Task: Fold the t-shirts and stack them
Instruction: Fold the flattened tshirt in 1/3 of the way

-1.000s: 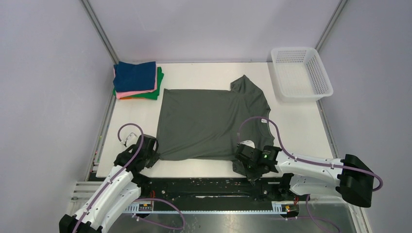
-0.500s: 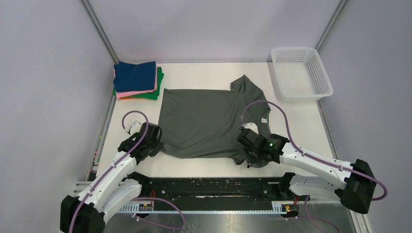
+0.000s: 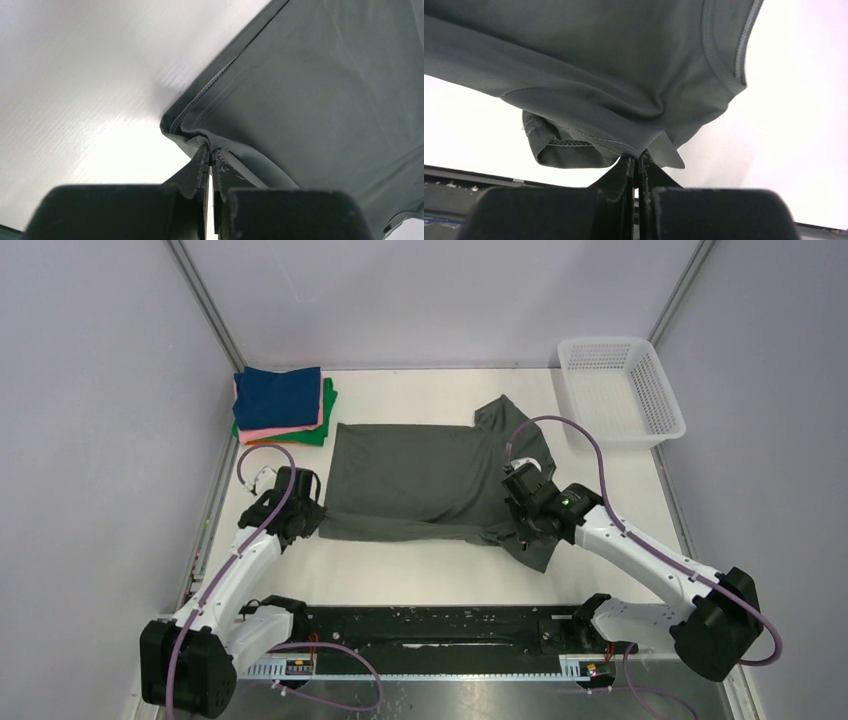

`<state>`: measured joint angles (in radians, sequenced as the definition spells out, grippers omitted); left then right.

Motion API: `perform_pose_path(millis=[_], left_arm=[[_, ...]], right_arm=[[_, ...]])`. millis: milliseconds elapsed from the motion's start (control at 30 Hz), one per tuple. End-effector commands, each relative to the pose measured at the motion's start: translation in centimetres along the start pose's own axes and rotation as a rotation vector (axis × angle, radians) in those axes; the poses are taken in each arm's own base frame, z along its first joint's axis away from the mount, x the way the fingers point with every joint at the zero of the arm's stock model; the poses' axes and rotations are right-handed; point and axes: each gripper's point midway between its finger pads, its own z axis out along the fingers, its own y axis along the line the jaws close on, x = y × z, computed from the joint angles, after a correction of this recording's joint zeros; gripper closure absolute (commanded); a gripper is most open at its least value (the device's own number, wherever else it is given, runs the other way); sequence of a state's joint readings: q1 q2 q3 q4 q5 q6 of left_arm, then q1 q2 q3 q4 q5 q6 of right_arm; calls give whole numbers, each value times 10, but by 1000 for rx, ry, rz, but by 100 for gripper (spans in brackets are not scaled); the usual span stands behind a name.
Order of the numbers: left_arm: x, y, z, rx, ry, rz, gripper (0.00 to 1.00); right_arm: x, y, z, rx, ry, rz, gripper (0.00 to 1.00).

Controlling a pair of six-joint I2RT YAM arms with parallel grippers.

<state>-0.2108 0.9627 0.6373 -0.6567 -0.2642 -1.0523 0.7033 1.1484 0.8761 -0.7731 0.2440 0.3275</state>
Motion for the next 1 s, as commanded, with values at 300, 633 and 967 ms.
perform_pose_path(millis=[300, 633, 967], left_arm=[[-36, -51, 22, 66, -26, 12, 100], [-39, -62, 49, 21, 8, 28, 100], [-46, -67, 65, -10, 9, 29, 100]], right_arm=[[-56, -23, 23, 76, -5, -123, 100], [-118, -38, 68, 180, -21, -577, 100], [-130, -32, 96, 151, 43, -774, 95]])
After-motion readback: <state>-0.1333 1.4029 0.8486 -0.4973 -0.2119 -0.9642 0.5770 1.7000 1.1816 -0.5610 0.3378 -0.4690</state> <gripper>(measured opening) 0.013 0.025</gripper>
